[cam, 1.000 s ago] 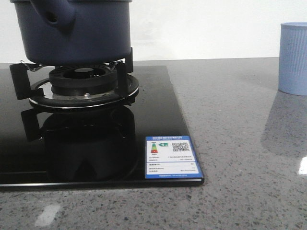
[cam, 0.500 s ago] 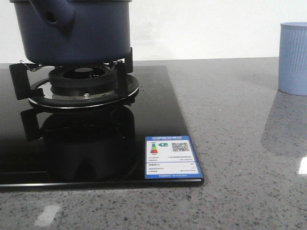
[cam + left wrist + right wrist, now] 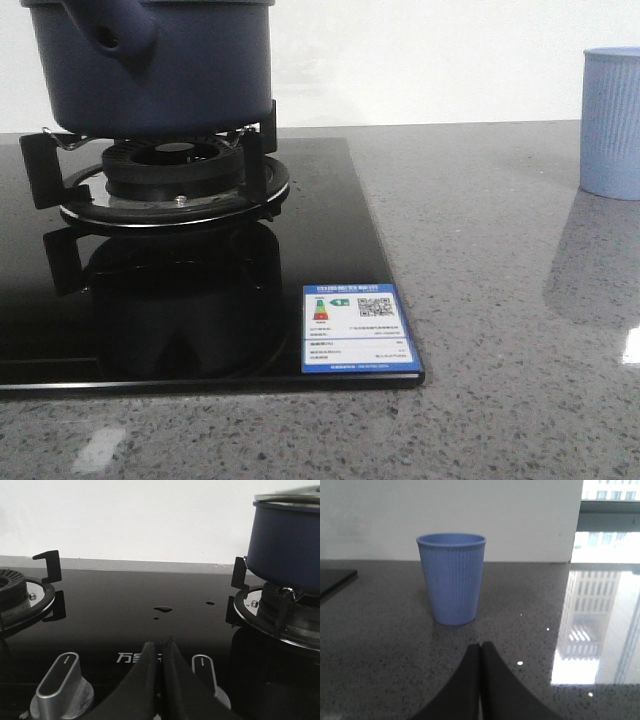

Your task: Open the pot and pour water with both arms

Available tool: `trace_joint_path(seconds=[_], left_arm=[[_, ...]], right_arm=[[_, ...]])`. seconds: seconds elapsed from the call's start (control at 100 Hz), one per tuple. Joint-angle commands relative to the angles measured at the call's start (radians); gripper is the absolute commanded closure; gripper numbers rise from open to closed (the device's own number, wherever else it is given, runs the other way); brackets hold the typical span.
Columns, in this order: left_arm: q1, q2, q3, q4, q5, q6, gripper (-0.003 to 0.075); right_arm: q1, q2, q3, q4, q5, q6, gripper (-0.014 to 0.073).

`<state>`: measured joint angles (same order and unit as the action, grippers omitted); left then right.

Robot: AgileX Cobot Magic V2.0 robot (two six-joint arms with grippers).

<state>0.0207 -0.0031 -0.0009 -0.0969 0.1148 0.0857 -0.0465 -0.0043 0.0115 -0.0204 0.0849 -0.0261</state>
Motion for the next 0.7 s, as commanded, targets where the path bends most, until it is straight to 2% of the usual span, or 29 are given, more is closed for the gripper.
trace_joint_path(seconds=[0.0, 0.19, 0.69], left_arm=[[0.003, -0.026, 0.013, -0.008, -0.071, -0.009, 0.0740], [0.003, -0.026, 0.013, -0.008, -0.071, -0.009, 0.0740], [0.003, -0.026, 0.013, -0.008, -0.071, -0.009, 0.0740]], right_arm=[[0.001, -0.017, 0.024, 0.020, -0.027, -0.012, 0.0662], [0.001, -0.017, 0.024, 0.096, 0.029, -0.012, 0.0662], [0.001, -0.017, 0.024, 0.091, 0.026, -0.012, 0.0662]])
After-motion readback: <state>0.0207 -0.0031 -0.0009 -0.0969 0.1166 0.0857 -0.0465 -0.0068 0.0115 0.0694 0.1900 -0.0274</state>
